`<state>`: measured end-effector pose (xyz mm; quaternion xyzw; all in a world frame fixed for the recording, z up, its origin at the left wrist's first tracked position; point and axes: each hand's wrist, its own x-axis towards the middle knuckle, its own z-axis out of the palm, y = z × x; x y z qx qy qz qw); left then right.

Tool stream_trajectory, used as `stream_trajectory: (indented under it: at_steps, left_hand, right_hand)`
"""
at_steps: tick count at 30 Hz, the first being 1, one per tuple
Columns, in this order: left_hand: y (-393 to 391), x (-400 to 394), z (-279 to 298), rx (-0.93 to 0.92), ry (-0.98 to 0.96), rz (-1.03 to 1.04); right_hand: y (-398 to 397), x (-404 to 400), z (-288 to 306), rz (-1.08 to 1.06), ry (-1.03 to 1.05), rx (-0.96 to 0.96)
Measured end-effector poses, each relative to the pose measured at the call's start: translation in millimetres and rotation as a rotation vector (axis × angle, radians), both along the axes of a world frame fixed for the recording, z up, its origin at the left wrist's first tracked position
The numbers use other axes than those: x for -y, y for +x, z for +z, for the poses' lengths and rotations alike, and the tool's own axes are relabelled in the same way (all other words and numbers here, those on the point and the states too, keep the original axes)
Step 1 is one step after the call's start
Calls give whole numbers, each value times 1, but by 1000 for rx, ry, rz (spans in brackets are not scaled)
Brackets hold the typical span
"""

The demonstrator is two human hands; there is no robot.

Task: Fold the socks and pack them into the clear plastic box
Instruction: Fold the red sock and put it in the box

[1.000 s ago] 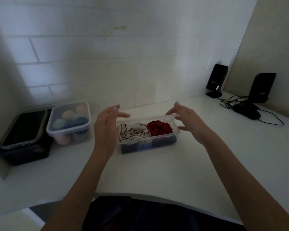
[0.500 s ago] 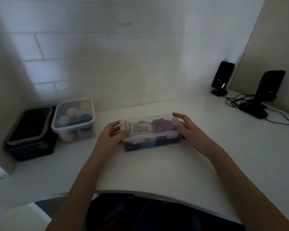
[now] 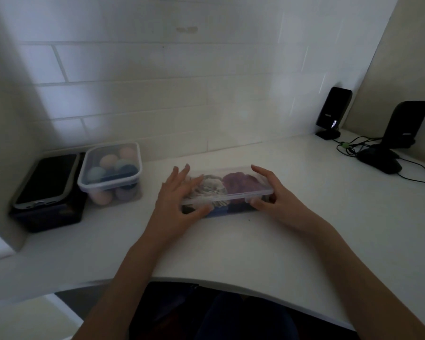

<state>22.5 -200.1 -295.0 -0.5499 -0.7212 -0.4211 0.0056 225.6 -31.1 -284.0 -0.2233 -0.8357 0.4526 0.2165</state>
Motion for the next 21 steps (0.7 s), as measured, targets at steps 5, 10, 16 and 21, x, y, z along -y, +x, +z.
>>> stream_trajectory:
  at_steps: [5, 10, 16, 21]
  left_hand:
    - [5, 3, -1, 0, 50, 34]
    - [14, 2, 5, -180, 28, 35]
    - [19, -12, 10, -661, -70, 335]
    - [-5, -31, 16, -567, -172, 276]
  right_hand:
    - [0, 0, -4, -42, 34, -33]
    - [-5, -1, -3, -98, 82, -11]
    - [-46, 3, -9, -198, 370, 47]
    - [-100, 3, -10, -307, 828, 175]
